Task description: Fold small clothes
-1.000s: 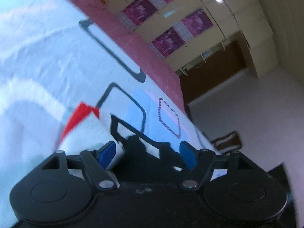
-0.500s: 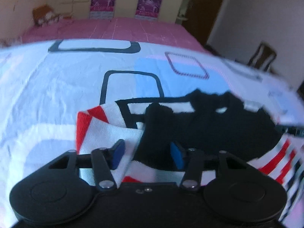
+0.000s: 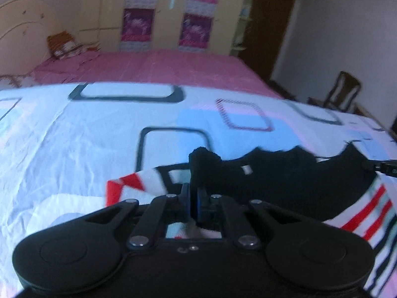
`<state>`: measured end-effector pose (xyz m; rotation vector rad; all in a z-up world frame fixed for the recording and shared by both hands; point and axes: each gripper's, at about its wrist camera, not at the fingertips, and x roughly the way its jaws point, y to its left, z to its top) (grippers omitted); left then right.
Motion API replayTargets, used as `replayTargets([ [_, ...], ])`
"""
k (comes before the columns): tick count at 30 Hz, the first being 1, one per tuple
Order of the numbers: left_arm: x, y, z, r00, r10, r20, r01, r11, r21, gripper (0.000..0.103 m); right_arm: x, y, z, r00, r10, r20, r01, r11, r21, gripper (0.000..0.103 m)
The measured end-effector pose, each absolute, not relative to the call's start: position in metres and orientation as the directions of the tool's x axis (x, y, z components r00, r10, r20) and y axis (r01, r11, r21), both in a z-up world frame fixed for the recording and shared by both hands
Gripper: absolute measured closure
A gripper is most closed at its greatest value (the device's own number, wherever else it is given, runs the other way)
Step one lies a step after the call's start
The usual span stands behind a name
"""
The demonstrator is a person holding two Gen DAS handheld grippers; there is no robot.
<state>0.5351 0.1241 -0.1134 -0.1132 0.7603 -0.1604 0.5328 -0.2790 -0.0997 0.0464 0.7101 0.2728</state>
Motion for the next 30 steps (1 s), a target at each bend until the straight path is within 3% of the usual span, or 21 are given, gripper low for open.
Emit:
replayTargets([
  [4, 0.545, 0.134, -0.131, 0.690, -0.175, -0.703, 0.047, 0.979, -0.197, 0.098, 0.548, -0.285, -0.129, 0.671, 0.223, -0.707, -0.157, 0.975, 0.158, 0.100],
  [8, 0.543, 0.127, -0.129, 0.690, -0.153, -0.707, 0.068, 0.987, -0.148, 0.095, 0.548, -0.284, -0.126, 0.678, 0.218, -0.701, -0.142, 0.976, 0.167, 0.100],
  [9, 0.542, 0.126, -0.125, 0.689, -0.149, -0.710, 0.072, 0.988, -0.138, 0.089, 0.547, -0.283, -0.122, 0.682, 0.213, -0.700, -0.142, 0.977, 0.159, 0.099],
  [10, 0.538, 0.125, -0.118, 0.694, -0.149, -0.705, 0.076, 0.988, -0.134, 0.072, 0.544, -0.282, -0.117, 0.687, 0.207, -0.696, -0.143, 0.978, 0.149, 0.098],
  [11, 0.530, 0.124, -0.110, 0.714, -0.156, -0.683, 0.090, 0.987, -0.132, 0.060, 0.538, -0.279, -0.111, 0.698, 0.200, -0.687, -0.148, 0.980, 0.136, 0.093],
  [12, 0.520, 0.122, -0.102, 0.742, -0.164, -0.650, 0.101, 0.986, -0.134, 0.060, 0.530, -0.276, -0.104, 0.718, 0.209, -0.664, -0.166, 0.978, 0.128, 0.083],
  [16, 0.501, 0.079, -0.092, 0.710, -0.318, -0.628, 0.256, 0.948, -0.189, 0.059, 0.510, -0.245, -0.097, 0.686, 0.321, -0.653, -0.309, 0.941, 0.139, 0.083],
  [21, 0.506, 0.027, -0.118, 0.626, -0.391, -0.675, 0.348, 0.914, -0.208, 0.057, 0.508, -0.184, -0.110, 0.614, 0.427, -0.664, -0.466, 0.875, 0.132, 0.082],
  [23, 0.510, 0.023, -0.124, 0.631, -0.368, -0.683, 0.337, 0.923, -0.185, 0.053, 0.509, -0.168, -0.118, 0.608, 0.424, -0.671, -0.494, 0.864, 0.099, 0.059],
  [24, 0.513, 0.026, -0.127, 0.643, -0.347, -0.683, 0.318, 0.932, -0.174, 0.053, 0.510, -0.163, -0.122, 0.621, 0.407, -0.669, -0.494, 0.867, 0.069, 0.039],
  [30, 0.535, 0.057, -0.135, 0.679, -0.240, -0.694, 0.226, 0.967, -0.114, 0.053, 0.537, -0.194, -0.139, 0.698, 0.235, -0.676, -0.298, 0.954, 0.024, 0.042],
])
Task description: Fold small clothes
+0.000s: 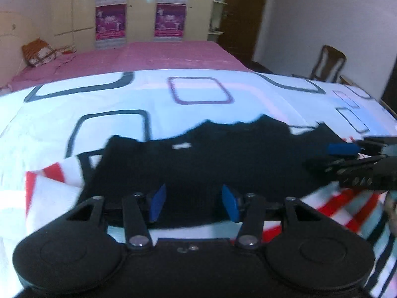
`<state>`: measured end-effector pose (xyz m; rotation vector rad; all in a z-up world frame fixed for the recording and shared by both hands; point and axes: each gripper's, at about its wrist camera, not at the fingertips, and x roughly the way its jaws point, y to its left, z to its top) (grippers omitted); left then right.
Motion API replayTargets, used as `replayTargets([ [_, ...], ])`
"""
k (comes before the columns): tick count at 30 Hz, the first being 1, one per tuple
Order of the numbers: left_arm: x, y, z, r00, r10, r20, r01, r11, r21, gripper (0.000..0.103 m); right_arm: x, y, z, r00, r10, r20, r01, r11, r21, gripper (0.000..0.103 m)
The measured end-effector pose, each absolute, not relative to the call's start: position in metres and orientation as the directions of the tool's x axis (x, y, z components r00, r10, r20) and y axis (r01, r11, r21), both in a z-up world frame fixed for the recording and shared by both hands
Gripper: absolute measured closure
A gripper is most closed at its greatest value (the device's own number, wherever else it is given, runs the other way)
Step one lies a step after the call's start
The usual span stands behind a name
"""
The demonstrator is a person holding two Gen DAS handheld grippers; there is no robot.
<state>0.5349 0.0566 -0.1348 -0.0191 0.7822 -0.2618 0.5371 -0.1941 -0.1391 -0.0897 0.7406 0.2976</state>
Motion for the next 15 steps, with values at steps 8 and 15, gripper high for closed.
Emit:
replayTargets([
  [8, 0.513, 0.051, -0.116, 0.711, -0.246, -0.659, 0.228, 0.967, -0.115, 0.047, 0.525, -0.206, -0.116, 0.718, 0.255, -0.648, -0.297, 0.954, 0.047, 0.042],
  [15, 0.474, 0.012, -0.122, 0.689, -0.282, -0.667, 0.280, 0.953, -0.113, 0.043, 0.480, -0.156, -0.123, 0.640, 0.360, -0.679, -0.459, 0.888, 0.038, 0.042],
])
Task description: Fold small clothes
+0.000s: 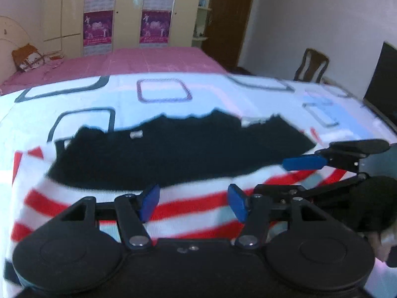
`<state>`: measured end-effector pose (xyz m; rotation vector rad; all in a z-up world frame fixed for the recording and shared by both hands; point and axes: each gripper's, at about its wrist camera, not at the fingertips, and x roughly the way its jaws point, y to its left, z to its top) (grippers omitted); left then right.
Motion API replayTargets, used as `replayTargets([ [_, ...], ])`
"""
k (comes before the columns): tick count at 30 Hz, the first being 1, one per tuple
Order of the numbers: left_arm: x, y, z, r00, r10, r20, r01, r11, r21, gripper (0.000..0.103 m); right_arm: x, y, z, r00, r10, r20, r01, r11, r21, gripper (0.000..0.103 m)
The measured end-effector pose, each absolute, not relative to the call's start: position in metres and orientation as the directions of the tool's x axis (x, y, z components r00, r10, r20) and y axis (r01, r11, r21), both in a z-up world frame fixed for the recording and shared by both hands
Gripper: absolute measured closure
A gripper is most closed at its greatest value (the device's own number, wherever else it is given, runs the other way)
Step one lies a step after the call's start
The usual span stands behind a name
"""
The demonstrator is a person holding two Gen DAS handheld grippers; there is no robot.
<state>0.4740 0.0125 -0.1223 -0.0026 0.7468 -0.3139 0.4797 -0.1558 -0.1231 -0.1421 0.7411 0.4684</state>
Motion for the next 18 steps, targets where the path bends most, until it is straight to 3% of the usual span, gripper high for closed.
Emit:
replayTargets([
  [3, 0.465, 0.028, -0.125, 0.706, -0.238, -0.667, 0.235, 0.967, -0.097, 0.043, 0.472, -0.158, -0.130, 0.656, 0.309, -0.688, -0.433, 0.901, -0.008, 0.042],
  [7, 0.445, 0.079, -0.126, 0.723, -0.144, -0.676, 0.129, 0.989, -0.073, 0.043, 0.464, -0.201, -0.128, 0.641, 0.282, -0.714, -0.328, 0.942, 0.077, 0.042],
  [9, 0.434, 0.102, -0.126, 0.730, -0.140, -0.669, 0.113, 0.990, -0.084, 0.044, 0.453, -0.218, -0.127, 0.653, 0.178, -0.736, -0.257, 0.966, 0.006, 0.042],
  [11, 0.424, 0.113, -0.124, 0.733, -0.113, -0.671, 0.099, 0.993, -0.060, 0.045, 0.441, -0.240, -0.129, 0.655, 0.162, -0.739, -0.216, 0.976, 0.022, 0.042],
  [15, 0.419, 0.099, -0.112, 0.729, -0.080, -0.680, 0.070, 0.997, -0.043, 0.045, 0.429, -0.246, -0.123, 0.662, 0.149, -0.734, -0.209, 0.978, 0.010, 0.042],
  [18, 0.411, 0.073, -0.104, 0.745, -0.152, -0.650, 0.117, 0.988, -0.097, 0.043, 0.415, -0.228, -0.103, 0.704, 0.212, -0.678, -0.230, 0.971, 0.066, 0.042],
])
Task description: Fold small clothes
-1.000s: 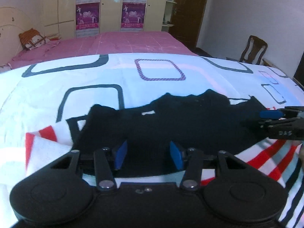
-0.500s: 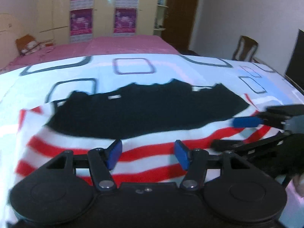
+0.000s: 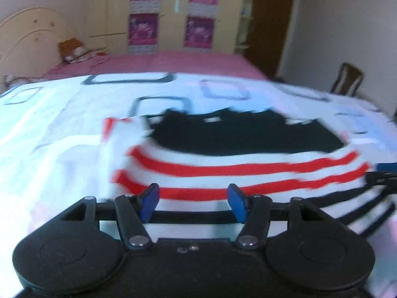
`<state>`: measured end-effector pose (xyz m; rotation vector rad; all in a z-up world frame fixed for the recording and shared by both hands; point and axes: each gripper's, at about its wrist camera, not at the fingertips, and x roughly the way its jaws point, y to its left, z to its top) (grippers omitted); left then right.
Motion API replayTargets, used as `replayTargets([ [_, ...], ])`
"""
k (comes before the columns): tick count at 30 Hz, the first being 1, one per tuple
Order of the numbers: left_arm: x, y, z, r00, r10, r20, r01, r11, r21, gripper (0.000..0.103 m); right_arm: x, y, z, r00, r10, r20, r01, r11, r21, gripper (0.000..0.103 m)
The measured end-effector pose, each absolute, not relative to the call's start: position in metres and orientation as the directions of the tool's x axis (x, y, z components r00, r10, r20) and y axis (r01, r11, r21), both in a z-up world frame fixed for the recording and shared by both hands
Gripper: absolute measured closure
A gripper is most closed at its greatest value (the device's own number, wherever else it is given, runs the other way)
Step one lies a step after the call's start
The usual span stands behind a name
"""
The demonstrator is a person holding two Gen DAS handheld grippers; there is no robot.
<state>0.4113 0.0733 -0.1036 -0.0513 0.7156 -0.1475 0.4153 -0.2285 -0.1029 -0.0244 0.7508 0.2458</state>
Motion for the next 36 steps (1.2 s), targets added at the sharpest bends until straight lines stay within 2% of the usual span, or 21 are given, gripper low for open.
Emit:
replayTargets([
  [5, 0.403, 0.029, -0.113, 0.712, -0.226, -0.665, 0.170, 0.974, -0.149, 0.042, 0.404, -0.168, -0.108, 0.645, 0.256, -0.720, -0.308, 0.949, 0.062, 0.042],
  [10, 0.386, 0.024, -0.122, 0.714, -0.199, -0.671, 0.194, 0.977, -0.084, 0.039, 0.377, -0.145, -0.128, 0.651, 0.196, -0.734, -0.332, 0.942, -0.043, 0.042],
  [14, 0.369, 0.066, -0.126, 0.719, -0.121, -0.684, 0.116, 0.992, -0.054, 0.044, 0.363, -0.189, -0.134, 0.636, 0.190, -0.748, -0.273, 0.962, 0.012, 0.042],
  [17, 0.357, 0.086, -0.125, 0.717, -0.138, -0.684, 0.109, 0.990, -0.085, 0.045, 0.357, -0.213, -0.121, 0.628, 0.227, -0.744, -0.269, 0.961, 0.066, 0.042],
  [20, 0.357, 0.087, -0.122, 0.716, -0.128, -0.686, 0.095, 0.992, -0.086, 0.045, 0.359, -0.244, -0.106, 0.686, 0.148, -0.712, -0.157, 0.986, 0.053, 0.042],
  [22, 0.358, 0.088, -0.122, 0.715, -0.129, -0.687, 0.085, 0.992, -0.097, 0.045, 0.367, -0.267, -0.109, 0.673, 0.109, -0.731, -0.082, 0.994, 0.072, 0.042],
  [24, 0.360, 0.086, -0.123, 0.711, -0.126, -0.691, 0.079, 0.992, -0.099, 0.045, 0.373, -0.281, -0.113, 0.649, 0.132, -0.749, -0.065, 0.991, 0.118, 0.042],
  [25, 0.360, 0.085, -0.124, 0.710, -0.125, -0.694, 0.077, 0.992, -0.099, 0.045, 0.374, -0.285, -0.116, 0.632, 0.178, -0.754, -0.078, 0.983, 0.166, 0.047],
  [26, 0.360, 0.085, -0.124, 0.708, -0.124, -0.695, 0.078, 0.992, -0.097, 0.045, 0.375, -0.287, -0.118, 0.615, 0.215, -0.759, -0.093, 0.975, 0.201, 0.059],
  [27, 0.360, 0.086, -0.124, 0.706, -0.125, -0.697, 0.082, 0.992, -0.095, 0.045, 0.374, -0.286, -0.121, 0.597, 0.210, -0.774, -0.097, 0.977, 0.190, 0.070],
  [29, 0.359, 0.087, -0.124, 0.706, -0.120, -0.698, 0.081, 0.993, -0.089, 0.045, 0.367, -0.280, -0.123, 0.584, 0.169, -0.794, -0.141, 0.984, 0.106, 0.078],
  [36, 0.355, 0.090, -0.122, 0.704, -0.072, -0.706, 0.058, 0.997, -0.044, 0.045, 0.345, -0.275, -0.124, 0.624, 0.079, -0.778, -0.092, 0.995, 0.028, 0.079],
])
